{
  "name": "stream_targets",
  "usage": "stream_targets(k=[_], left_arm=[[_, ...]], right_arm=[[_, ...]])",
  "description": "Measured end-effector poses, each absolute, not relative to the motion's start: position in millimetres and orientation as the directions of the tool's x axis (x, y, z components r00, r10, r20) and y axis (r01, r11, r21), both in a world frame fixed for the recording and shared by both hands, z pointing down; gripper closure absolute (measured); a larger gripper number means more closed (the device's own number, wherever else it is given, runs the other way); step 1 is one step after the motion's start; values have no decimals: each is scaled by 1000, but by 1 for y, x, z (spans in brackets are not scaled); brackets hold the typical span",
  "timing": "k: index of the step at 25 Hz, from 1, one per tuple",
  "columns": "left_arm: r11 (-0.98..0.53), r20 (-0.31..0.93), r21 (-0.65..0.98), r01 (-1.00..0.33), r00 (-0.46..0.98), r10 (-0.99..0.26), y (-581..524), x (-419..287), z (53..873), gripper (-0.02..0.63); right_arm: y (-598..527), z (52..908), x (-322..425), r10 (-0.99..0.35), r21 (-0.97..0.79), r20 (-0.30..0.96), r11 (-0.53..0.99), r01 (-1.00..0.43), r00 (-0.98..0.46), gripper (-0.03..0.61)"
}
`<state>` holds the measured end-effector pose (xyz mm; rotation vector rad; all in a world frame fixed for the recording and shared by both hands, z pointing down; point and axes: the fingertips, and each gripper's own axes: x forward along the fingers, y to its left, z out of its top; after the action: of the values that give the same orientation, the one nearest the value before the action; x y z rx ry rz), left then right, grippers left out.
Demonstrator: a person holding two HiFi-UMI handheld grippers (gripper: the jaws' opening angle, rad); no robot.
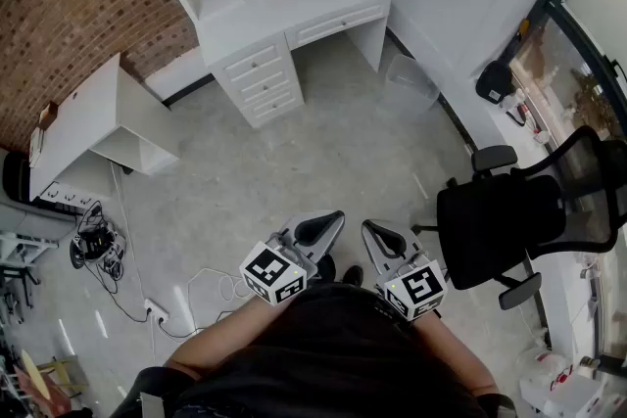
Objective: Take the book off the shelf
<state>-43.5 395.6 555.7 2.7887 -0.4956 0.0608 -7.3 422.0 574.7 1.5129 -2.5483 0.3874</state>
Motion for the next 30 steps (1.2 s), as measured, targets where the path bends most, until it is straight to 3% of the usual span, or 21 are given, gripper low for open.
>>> stream_targets(k=[17, 30], left_arm=[[-923, 48, 239, -302, 953, -299, 203, -104, 529, 606], [-873, 62, 266, -408, 911, -407, 98, -138, 548, 606]], right_arm=[[219, 550, -61, -864, -136, 225, 430, -893, -450, 560], [108, 572, -82, -810, -160, 267, 497, -853, -522, 560]])
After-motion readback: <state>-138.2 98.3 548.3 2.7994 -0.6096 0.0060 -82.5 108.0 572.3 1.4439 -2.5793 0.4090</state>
